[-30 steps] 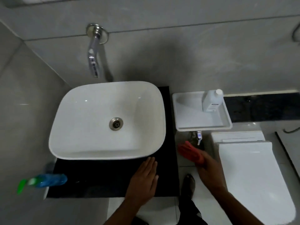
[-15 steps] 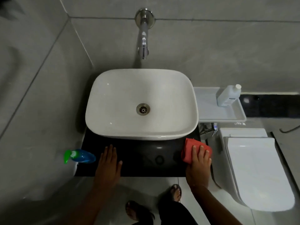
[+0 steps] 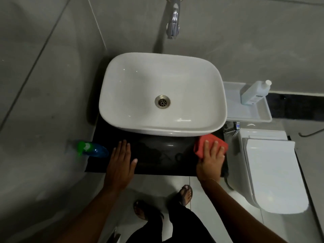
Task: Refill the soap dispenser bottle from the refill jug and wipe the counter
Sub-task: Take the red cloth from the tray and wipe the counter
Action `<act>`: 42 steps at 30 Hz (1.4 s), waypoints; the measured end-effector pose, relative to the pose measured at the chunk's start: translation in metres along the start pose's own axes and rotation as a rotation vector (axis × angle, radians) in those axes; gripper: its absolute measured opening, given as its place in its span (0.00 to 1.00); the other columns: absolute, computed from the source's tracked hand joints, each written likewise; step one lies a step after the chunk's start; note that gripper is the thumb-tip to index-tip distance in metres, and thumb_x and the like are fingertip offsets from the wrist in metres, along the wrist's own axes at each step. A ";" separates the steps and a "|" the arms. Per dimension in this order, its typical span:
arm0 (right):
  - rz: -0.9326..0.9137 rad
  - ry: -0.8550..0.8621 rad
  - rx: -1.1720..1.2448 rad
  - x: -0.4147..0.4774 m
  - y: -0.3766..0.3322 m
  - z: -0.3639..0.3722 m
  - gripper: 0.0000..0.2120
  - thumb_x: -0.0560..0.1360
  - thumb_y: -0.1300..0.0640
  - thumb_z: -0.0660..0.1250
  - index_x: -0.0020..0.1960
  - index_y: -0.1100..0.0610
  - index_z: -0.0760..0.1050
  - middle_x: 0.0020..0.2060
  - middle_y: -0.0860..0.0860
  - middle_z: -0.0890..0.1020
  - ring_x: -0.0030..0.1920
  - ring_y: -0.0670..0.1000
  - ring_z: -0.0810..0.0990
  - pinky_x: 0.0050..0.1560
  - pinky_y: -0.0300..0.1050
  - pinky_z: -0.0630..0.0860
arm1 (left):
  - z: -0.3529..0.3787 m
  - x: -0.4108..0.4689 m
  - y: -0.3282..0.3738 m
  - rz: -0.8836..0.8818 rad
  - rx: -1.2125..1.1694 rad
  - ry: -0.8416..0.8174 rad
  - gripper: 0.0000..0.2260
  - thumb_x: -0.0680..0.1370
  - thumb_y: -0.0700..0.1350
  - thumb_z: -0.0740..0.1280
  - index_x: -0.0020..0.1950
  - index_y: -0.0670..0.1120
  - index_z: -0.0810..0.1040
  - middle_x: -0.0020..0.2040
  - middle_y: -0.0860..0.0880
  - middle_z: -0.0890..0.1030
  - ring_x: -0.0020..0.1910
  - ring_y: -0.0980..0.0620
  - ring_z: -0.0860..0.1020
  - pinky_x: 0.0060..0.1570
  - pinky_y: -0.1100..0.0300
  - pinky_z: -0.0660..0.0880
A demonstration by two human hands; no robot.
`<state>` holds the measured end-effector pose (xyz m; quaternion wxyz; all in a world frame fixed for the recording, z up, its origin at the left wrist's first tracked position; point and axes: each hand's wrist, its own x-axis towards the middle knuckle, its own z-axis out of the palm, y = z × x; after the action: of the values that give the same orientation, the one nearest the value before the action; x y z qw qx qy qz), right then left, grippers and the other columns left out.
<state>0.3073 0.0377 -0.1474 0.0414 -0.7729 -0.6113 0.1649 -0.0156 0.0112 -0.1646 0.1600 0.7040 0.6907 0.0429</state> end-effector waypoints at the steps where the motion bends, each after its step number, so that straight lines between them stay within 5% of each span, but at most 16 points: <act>1: -0.105 -0.019 -0.013 -0.007 -0.006 0.008 0.40 0.74 0.62 0.63 0.80 0.52 0.48 0.80 0.60 0.47 0.78 0.68 0.41 0.76 0.70 0.49 | 0.000 -0.001 -0.001 0.001 -0.003 -0.004 0.33 0.83 0.58 0.43 0.79 0.36 0.60 0.79 0.37 0.62 0.79 0.39 0.59 0.78 0.45 0.54; 5: -0.487 -0.094 -0.139 -0.077 0.026 0.023 0.43 0.70 0.57 0.69 0.80 0.50 0.52 0.80 0.56 0.50 0.79 0.65 0.47 0.72 0.68 0.57 | -0.001 -0.004 -0.005 0.004 -0.025 0.006 0.33 0.84 0.58 0.42 0.78 0.36 0.61 0.79 0.37 0.62 0.79 0.39 0.60 0.78 0.44 0.56; 8: -0.268 -0.043 -0.103 -0.074 0.042 0.015 0.41 0.72 0.60 0.67 0.80 0.54 0.52 0.79 0.59 0.48 0.78 0.68 0.48 0.70 0.73 0.63 | 0.002 -0.012 -0.010 0.020 -0.035 0.012 0.33 0.84 0.58 0.42 0.78 0.35 0.62 0.79 0.37 0.62 0.79 0.39 0.60 0.77 0.42 0.58; 11: 0.039 0.016 -0.024 -0.038 -0.009 0.015 0.41 0.73 0.59 0.67 0.80 0.55 0.49 0.79 0.63 0.49 0.77 0.71 0.47 0.73 0.72 0.55 | 0.004 -0.016 -0.015 0.052 -0.022 0.028 0.33 0.84 0.58 0.41 0.78 0.36 0.61 0.80 0.38 0.60 0.80 0.39 0.58 0.78 0.44 0.57; 14: -0.157 -0.022 0.019 -0.038 -0.056 0.030 0.40 0.73 0.60 0.65 0.80 0.51 0.51 0.79 0.60 0.49 0.78 0.69 0.44 0.74 0.71 0.51 | 0.007 -0.018 -0.017 0.062 -0.019 0.031 0.32 0.84 0.57 0.43 0.79 0.36 0.59 0.81 0.39 0.58 0.81 0.41 0.54 0.79 0.46 0.52; 18: -0.532 -0.082 -0.092 -0.080 -0.013 0.040 0.42 0.71 0.57 0.70 0.80 0.49 0.52 0.80 0.57 0.49 0.79 0.65 0.44 0.73 0.69 0.56 | 0.010 -0.019 -0.020 0.071 0.014 0.044 0.29 0.83 0.53 0.51 0.78 0.36 0.60 0.80 0.38 0.59 0.81 0.40 0.55 0.78 0.44 0.56; 21: -0.306 -0.059 -0.103 -0.073 -0.005 0.034 0.46 0.70 0.61 0.70 0.80 0.52 0.49 0.80 0.59 0.46 0.79 0.66 0.43 0.73 0.71 0.58 | 0.014 -0.022 -0.025 0.100 0.028 0.065 0.28 0.83 0.53 0.53 0.78 0.37 0.61 0.80 0.38 0.60 0.81 0.40 0.56 0.78 0.45 0.54; 24: -0.033 0.007 0.041 -0.046 -0.072 0.040 0.42 0.69 0.62 0.70 0.79 0.53 0.55 0.78 0.63 0.54 0.77 0.71 0.49 0.71 0.73 0.57 | 0.017 -0.023 -0.027 0.117 0.020 0.090 0.28 0.84 0.53 0.53 0.79 0.38 0.59 0.81 0.39 0.58 0.81 0.42 0.54 0.79 0.47 0.50; 27: -0.304 -0.040 0.056 -0.046 -0.116 0.054 0.41 0.70 0.61 0.68 0.79 0.48 0.56 0.79 0.59 0.52 0.78 0.69 0.45 0.75 0.69 0.51 | 0.019 -0.024 -0.027 0.114 0.004 0.108 0.28 0.83 0.53 0.54 0.79 0.37 0.60 0.81 0.39 0.59 0.81 0.42 0.54 0.80 0.48 0.50; 31: -0.658 -0.137 -0.078 -0.077 -0.063 0.056 0.45 0.71 0.57 0.68 0.79 0.42 0.46 0.80 0.52 0.44 0.79 0.61 0.38 0.76 0.64 0.49 | 0.018 -0.028 -0.029 0.124 0.010 0.118 0.28 0.83 0.53 0.54 0.78 0.36 0.61 0.80 0.38 0.60 0.80 0.40 0.56 0.79 0.46 0.53; 34: -0.536 -0.104 -0.096 -0.073 -0.051 0.049 0.47 0.71 0.59 0.69 0.80 0.44 0.44 0.80 0.52 0.41 0.79 0.60 0.36 0.76 0.66 0.50 | 0.017 -0.031 -0.031 0.123 0.002 0.113 0.28 0.83 0.53 0.55 0.78 0.37 0.62 0.80 0.38 0.61 0.80 0.40 0.58 0.78 0.44 0.56; 38: -0.197 -0.038 0.101 -0.043 -0.141 0.057 0.42 0.71 0.60 0.67 0.80 0.49 0.51 0.80 0.58 0.47 0.78 0.67 0.41 0.76 0.69 0.49 | 0.018 -0.032 -0.030 0.111 -0.012 0.103 0.28 0.84 0.53 0.54 0.79 0.37 0.60 0.80 0.39 0.60 0.81 0.41 0.56 0.79 0.45 0.55; 42: -0.420 -0.063 0.013 -0.046 -0.133 0.065 0.42 0.72 0.59 0.66 0.80 0.44 0.50 0.80 0.55 0.47 0.79 0.65 0.40 0.77 0.65 0.47 | 0.021 -0.032 -0.031 0.113 -0.030 0.107 0.28 0.83 0.53 0.54 0.79 0.37 0.60 0.80 0.39 0.60 0.81 0.41 0.56 0.79 0.46 0.54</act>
<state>0.1543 0.0175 -0.1635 0.0607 -0.6226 -0.7590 0.1804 -0.0408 -0.0238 -0.1881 0.1304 0.7361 0.6566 0.0999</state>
